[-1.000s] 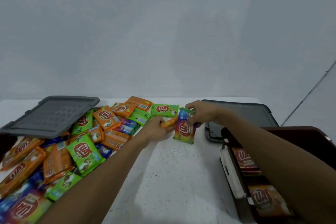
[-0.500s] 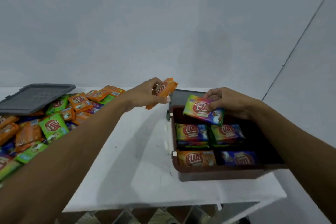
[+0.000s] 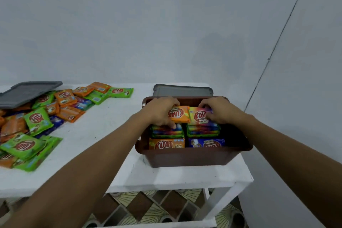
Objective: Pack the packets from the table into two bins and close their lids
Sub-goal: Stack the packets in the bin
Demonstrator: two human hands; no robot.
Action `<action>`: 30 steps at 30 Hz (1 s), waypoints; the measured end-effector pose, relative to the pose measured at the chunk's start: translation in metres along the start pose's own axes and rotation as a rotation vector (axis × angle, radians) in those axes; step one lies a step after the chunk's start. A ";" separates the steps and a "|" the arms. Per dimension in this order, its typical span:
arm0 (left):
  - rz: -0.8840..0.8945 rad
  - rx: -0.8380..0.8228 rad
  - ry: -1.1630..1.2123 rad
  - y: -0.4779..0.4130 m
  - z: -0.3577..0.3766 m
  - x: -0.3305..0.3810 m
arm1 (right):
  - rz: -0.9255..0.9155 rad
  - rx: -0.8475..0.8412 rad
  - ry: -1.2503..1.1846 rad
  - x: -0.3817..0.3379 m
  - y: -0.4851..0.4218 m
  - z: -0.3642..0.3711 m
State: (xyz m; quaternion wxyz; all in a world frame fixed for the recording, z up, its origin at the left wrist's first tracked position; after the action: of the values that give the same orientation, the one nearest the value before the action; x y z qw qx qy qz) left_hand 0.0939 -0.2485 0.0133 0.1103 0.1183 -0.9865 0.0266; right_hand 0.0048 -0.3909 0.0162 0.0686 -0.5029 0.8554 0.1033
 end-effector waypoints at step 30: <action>-0.068 -0.170 -0.319 0.014 0.011 -0.009 | -0.123 -0.006 0.177 -0.005 0.004 0.016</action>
State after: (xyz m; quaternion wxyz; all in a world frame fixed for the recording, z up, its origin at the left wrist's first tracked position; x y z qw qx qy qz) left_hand 0.0966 -0.2334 0.0006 -0.0369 0.1443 -0.9856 -0.0799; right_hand 0.0044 -0.3810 0.0026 -0.0025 -0.5617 0.8254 0.0568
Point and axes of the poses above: each hand's wrist, its own y-axis away from the middle knuckle, its own z-axis out of the palm, x = y × z, the point moved 8 cm from there along -y, towards the middle knuckle, and after that the axes turned 13 degrees about z, right-handed, at the moved point
